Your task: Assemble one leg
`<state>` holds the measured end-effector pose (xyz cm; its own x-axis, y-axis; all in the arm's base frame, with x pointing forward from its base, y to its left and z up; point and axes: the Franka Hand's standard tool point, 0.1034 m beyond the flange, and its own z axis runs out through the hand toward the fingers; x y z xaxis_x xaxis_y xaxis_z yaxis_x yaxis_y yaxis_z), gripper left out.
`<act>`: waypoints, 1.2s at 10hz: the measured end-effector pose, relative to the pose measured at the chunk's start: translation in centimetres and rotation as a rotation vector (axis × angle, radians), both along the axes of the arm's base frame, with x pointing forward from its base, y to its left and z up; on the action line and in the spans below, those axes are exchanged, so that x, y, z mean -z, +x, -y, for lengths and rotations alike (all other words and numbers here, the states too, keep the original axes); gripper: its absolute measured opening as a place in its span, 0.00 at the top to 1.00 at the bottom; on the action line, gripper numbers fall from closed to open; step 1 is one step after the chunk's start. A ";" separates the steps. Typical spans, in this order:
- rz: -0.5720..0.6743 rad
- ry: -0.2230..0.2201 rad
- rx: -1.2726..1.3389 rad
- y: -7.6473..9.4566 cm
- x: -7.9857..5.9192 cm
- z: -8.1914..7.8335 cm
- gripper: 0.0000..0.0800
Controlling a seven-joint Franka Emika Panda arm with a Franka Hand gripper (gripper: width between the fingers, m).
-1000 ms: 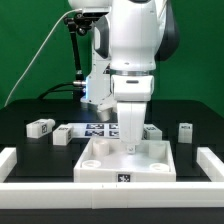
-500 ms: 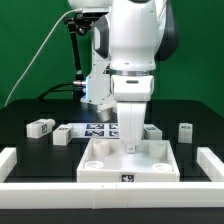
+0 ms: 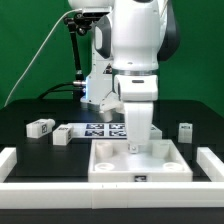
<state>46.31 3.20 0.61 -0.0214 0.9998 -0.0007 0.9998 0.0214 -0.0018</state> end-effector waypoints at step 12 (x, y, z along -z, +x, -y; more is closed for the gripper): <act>0.004 0.000 -0.012 2.5 0.0 -3.3 0.94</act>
Offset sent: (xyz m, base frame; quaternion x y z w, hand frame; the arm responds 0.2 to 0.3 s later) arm 0.0000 0.0000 0.0000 0.0000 0.0000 0.0000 1.0000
